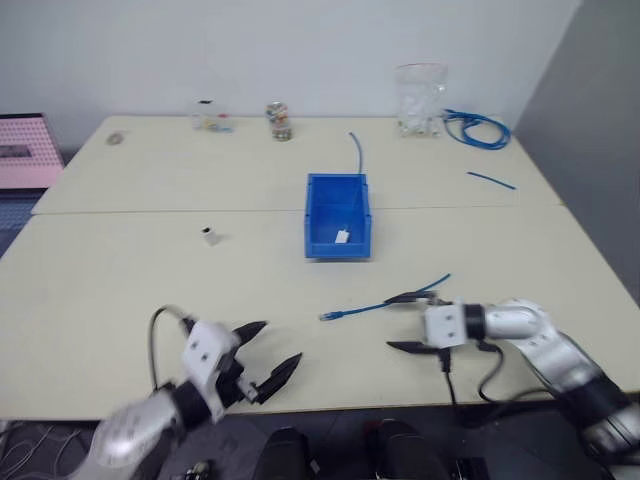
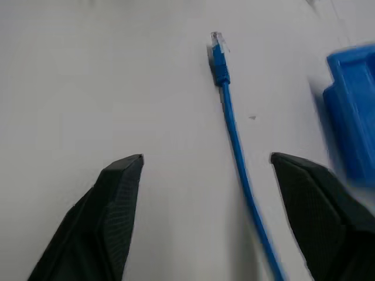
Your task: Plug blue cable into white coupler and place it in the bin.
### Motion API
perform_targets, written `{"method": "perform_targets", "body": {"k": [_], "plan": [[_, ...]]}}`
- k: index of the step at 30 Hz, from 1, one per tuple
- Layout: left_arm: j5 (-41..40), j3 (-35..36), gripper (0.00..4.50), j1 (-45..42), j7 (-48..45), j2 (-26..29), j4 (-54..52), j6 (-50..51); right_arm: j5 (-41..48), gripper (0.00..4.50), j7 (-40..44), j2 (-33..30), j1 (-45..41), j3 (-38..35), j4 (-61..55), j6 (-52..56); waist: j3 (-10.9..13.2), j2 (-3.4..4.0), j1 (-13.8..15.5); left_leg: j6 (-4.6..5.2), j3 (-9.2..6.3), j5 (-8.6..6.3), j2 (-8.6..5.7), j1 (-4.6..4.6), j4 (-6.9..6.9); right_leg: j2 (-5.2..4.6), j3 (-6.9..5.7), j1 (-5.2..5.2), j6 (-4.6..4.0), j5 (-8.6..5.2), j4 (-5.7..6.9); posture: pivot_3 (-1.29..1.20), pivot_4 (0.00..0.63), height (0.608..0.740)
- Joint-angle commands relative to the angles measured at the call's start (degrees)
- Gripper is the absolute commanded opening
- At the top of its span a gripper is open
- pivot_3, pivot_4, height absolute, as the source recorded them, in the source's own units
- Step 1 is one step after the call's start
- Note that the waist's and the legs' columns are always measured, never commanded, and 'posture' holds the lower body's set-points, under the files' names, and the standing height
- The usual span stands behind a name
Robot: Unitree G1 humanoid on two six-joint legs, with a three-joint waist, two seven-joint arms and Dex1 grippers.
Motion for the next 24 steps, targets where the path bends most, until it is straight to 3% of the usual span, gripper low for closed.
{"method": "perform_targets", "body": {"k": [1, 6, 9, 13, 24], "plan": [[-6.13, -3.74, 4.5, -15.27, -12.59, 5.79, 11.45, 6.81, 30.86, 3.78, -10.63, -4.27, 1.41, -11.32, -19.29, 30.72, 0.06, 0.09, -0.31, 0.0, -0.08, 0.0, 0.02, -0.02, 0.0, 0.02, -0.05, 0.0, 0.02, 0.03, 0.01, 0.0, 0.15, 0.74], [-2.65, -13.51, 4.5, -34.0, -23.33, 4.68, 32.41, 7.84, 50.85, 3.78, -19.36, -7.73, 4.32, -18.56, -26.38, 47.15, -0.03, -0.09, -0.92, -0.01, -0.14, 0.0, -0.06, -0.1, -0.01, 0.34, 0.0, 0.03, 0.03, 0.07, -0.14, 0.0, 0.15, 0.74], [1.23, -20.08, 4.5, -41.43, -29.74, 1.73, 42.9, 5.11, 52.45, 3.78, -23.05, -7.91, 8.01, -21.91, -28.64, 49.74, -0.03, -0.1, -0.98, 0.0, -0.15, 0.0, -0.07, -0.45, -0.01, 0.42, 0.02, -0.22, 0.01, 0.06, -0.17, 0.0, 0.15, 0.74], [6.62, -24.71, 4.5, -44.08, -33.69, -1.32, 49.62, -2.68, 55.4, 3.78, -27.86, -7.18, 12.37, -26.4, -31.43, 51.55, -0.03, -0.11, -1.02, 0.0, -0.19, 0.0, -0.09, -0.75, 0.0, 0.42, 0.05, -0.45, -0.03, 0.03, -0.21, 0.0, 0.15, 0.74], [10.18, -25.86, 2.24, -38.63, -39.92, 1.18, 50.74, -7.94, 54.65, 3.81, -31.09, -6.7, 20.89, -32.65, -35.36, 52.13, -0.1, -0.11, -1.23, 0.0, -0.18, 0.0, -0.04, -0.4, 0.0, 0.42, 0.12, -0.21, 0.06, 0.05, -0.18, 0.0, 0.15, 0.74]]}}
